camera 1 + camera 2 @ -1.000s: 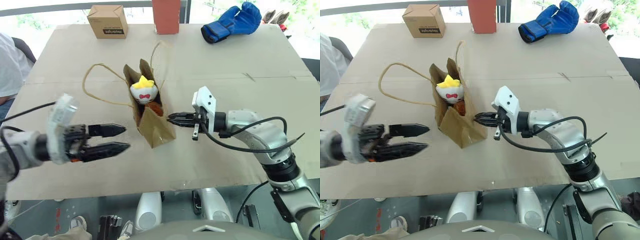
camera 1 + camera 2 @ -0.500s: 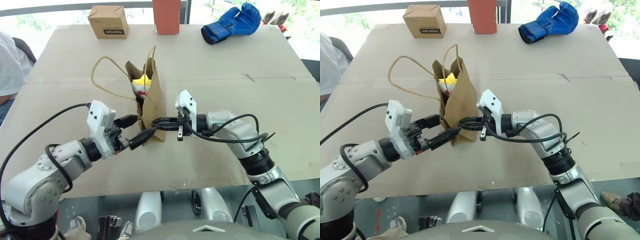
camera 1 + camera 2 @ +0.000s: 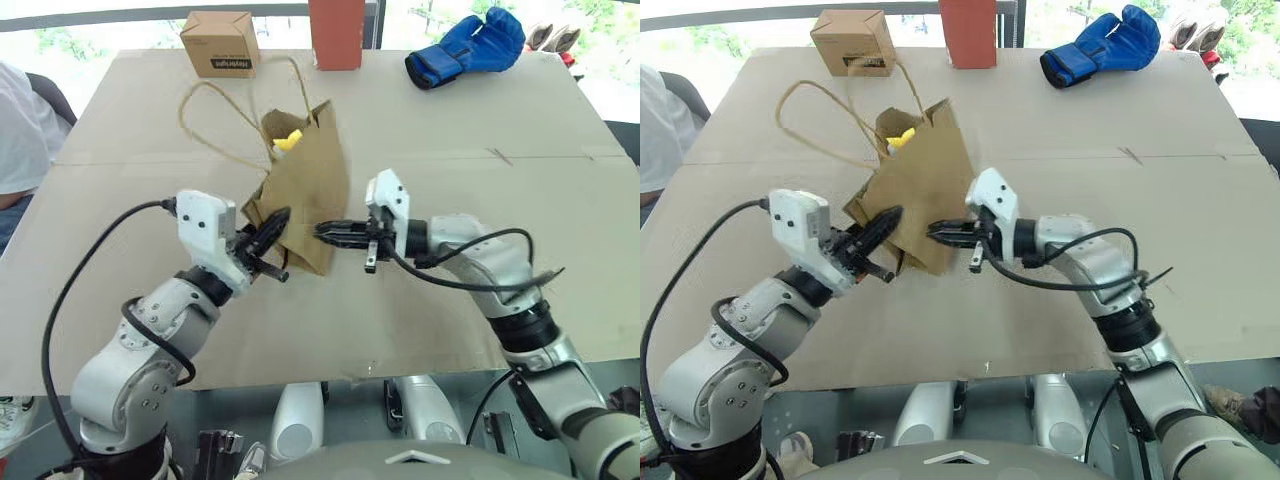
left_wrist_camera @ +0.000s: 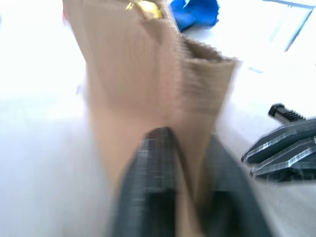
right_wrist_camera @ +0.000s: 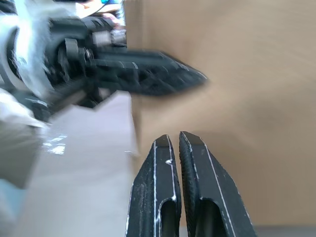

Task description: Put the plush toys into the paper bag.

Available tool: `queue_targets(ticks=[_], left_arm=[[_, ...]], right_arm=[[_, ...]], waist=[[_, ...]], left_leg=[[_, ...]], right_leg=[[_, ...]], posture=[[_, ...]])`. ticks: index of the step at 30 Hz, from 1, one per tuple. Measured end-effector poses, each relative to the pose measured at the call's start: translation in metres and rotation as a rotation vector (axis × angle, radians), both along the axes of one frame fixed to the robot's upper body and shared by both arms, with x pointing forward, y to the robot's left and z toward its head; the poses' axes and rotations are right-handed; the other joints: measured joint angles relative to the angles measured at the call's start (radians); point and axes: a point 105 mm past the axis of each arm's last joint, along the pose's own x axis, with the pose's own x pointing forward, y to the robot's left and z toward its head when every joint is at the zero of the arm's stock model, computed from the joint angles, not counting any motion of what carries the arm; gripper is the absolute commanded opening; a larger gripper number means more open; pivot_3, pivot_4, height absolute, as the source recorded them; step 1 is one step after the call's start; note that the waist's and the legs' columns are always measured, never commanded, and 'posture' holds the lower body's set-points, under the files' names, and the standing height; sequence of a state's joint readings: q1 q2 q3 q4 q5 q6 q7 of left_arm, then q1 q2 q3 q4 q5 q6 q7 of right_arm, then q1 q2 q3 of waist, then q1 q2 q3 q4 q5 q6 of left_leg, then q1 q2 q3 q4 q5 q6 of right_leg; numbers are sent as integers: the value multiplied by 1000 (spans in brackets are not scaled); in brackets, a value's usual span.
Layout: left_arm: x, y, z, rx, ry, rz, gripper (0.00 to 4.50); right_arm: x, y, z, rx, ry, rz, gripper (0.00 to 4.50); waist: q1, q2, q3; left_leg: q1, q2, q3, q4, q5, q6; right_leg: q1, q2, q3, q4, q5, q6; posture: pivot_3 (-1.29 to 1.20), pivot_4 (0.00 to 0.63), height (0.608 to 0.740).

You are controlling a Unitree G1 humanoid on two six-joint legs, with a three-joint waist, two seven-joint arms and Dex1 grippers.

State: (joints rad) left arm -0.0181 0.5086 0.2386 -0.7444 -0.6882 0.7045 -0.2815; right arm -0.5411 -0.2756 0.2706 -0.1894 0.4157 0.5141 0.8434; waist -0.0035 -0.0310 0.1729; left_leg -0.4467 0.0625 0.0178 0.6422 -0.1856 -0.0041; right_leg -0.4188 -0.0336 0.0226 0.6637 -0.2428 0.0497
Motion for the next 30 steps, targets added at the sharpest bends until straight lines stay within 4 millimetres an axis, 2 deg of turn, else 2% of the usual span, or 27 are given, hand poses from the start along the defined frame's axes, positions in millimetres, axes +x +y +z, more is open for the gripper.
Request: queue_targets(ticks=[2,3,5,6,9,10,11,12,15,16,17,19,22,23,25,28,29,30], left_arm=[[6,2,6,75,-52,-93,0],[13,5,8,134,-77,-163,0],[23,13,10,212,-95,-240,0],[29,11,9,253,-114,-321,0],[48,14,10,390,-166,-527,0],[58,12,11,435,-189,-606,0],[63,10,13,452,-206,-648,0],[75,3,15,470,-237,-724,0],[92,-9,13,518,-264,-830,0],[97,-10,8,534,-251,-854,554],[100,-12,5,539,-240,-866,714],[104,-12,-3,539,-197,-880,1412],[109,-10,-15,510,-132,-861,2942],[110,-10,-16,502,-125,-855,3224],[114,-4,-10,449,-111,-790,4218],[107,16,-5,379,-92,-689,4218],[90,38,-11,295,-24,-597,4218],[80,50,-16,234,36,-538,4218]], right_arm=[[1,-16,6,25,-53,-65,518],[2,-32,8,16,-79,-114,771],[4,-55,15,9,-110,-190,1833],[2,-68,19,-2,-130,-227,2211],[-15,-96,21,-78,-169,-276,3776],[-22,-107,22,-99,-173,-299,4229],[-26,-112,22,-112,-172,-312,4412],[-34,-124,23,-139,-172,-345,4412],[-46,-144,25,-199,-177,-410,4412],[-50,-148,26,-218,-181,-424,4500],[-53,-151,27,-228,-181,-436,4500],[-56,-155,28,-243,-179,-453,4500],[-59,-159,31,-244,-179,-464,4500],[-60,-159,31,-243,-176,-464,4500],[-61,-158,31,-231,-167,-453,4500],[-63,-159,33,-220,-162,-441,4500],[-64,-162,33,-221,-154,-434,4500],[-62,-167,32,-220,-142,-446,4500]], waist=[[3,1,0],[6,2,1],[8,2,1],[10,3,1],[24,3,1],[25,3,1],[25,3,1],[29,3,1],[23,3,1],[17,2,0],[12,2,0],[3,2,0],[-7,2,0],[-7,2,0],[-8,2,1],[-18,2,0],[-34,3,0],[-36,3,0]], left_leg=[[0,0,0,0,0,0],[0,0,0,0,0,0],[0,0,2,1,0,0],[0,0,3,1,0,0],[-1,-1,2,1,0,0],[-1,-1,1,0,0,0],[-2,-1,2,1,0,1],[-2,-2,2,2,-1,1],[-2,-2,2,5,-2,4],[-2,-2,2,5,-3,5],[-2,-2,2,6,-3,5],[-2,-1,2,6,-3,5],[-2,-1,1,6,-3,5],[-2,-1,1,6,-3,5],[-2,-1,1,6,-3,5],[-1,1,2,5,-3,5],[0,2,2,5,-3,5],[0,2,1,5,-3,5]], right_leg=[[0,0,0,0,-2,-3],[0,0,0,0,-2,-3],[0,0,0,-1,-2,-3],[0,-1,1,-1,-2,-3],[0,-1,-1,-2,-2,-3],[0,-1,-1,-2,-2,-3],[1,-1,-1,-3,-2,-3],[1,-1,-1,-3,-2,-3],[2,-1,0,-2,-1,-1],[3,-1,0,-2,0,1],[3,-1,1,-2,0,1],[3,-1,1,-2,0,1],[3,-1,0,-1,0,2],[3,-1,0,-1,0,2],[3,-1,0,-1,0,2],[3,-1,1,-1,0,2],[3,-1,2,-1,0,2],[3,-1,0,0,0,2]], posture=[[0,150,714],[0,150,714],[0,150,714],[0,150,714],[0,150,714],[0,150,714],[0,150,714],[0,150,714],[0,150,714],[0,150,714],[0,150,714],[0,150,714],[0,150,714],[0,150,714],[0,150,714],[0,150,714],[0,150,714],[0,150,714]])
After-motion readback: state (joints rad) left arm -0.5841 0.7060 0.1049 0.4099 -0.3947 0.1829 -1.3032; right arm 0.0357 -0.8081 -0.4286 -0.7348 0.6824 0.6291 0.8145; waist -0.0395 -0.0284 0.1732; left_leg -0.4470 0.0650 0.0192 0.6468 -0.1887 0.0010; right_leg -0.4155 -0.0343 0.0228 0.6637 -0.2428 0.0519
